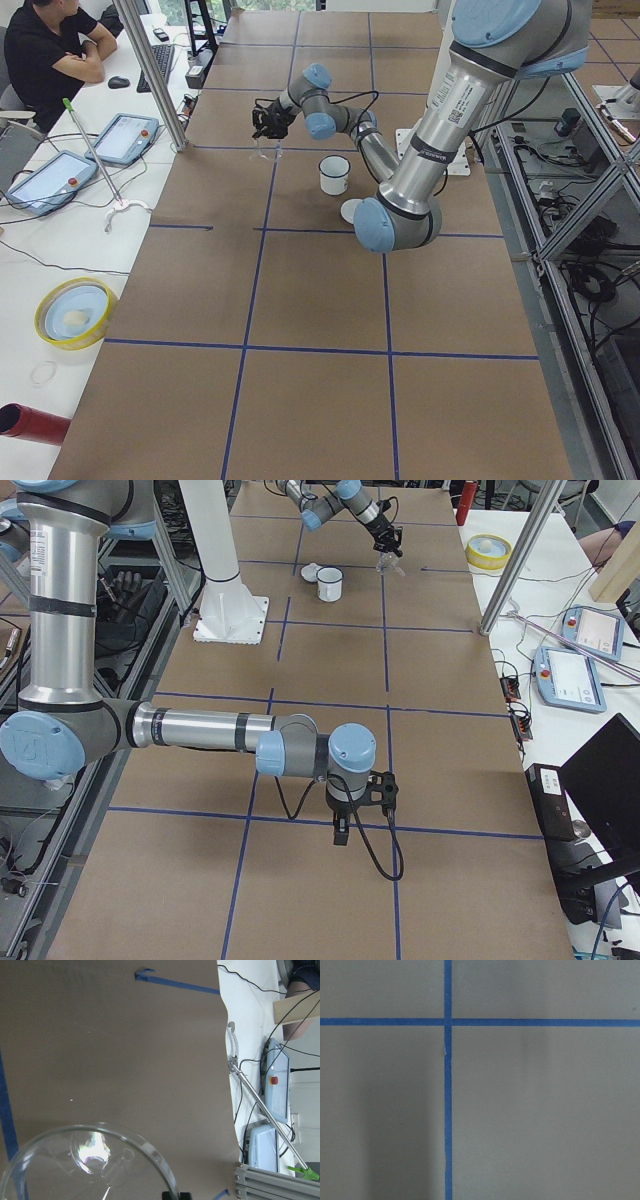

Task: Place funnel on cup
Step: 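Lift the funnel and carry it over the mug with the left gripper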

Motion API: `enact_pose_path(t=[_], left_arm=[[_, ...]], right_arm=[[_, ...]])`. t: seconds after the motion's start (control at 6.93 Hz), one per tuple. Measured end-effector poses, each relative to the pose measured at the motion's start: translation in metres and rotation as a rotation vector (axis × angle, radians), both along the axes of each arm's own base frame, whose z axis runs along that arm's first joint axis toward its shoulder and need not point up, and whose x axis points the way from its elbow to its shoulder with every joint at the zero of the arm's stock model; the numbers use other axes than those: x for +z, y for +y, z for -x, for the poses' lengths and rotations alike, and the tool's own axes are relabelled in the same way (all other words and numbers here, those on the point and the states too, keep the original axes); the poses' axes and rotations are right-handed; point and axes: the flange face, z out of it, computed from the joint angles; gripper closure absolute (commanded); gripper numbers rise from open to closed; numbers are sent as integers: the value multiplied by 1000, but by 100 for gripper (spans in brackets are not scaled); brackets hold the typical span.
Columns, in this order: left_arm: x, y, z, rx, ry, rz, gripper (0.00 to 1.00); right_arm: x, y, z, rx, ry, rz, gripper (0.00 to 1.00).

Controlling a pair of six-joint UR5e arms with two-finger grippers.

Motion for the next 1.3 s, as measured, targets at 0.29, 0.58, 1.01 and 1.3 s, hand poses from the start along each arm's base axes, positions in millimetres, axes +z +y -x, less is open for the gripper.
enact_pose_path(t=[0.29,0.58,1.01,1.3], left_arm=[[-17,34,11,244,-116,72,100],[-22,58,13,454,-188,156,100],[-29,70,8,582,-198,202,100],[-24,75,1,662,-184,218,100]], right_arm=[[0,0,0,0,0,0,0],[0,0,0,0,0,-1,0],[0,0,0,0,0,-1,0],[0,0,0,0,0,-1,0]])
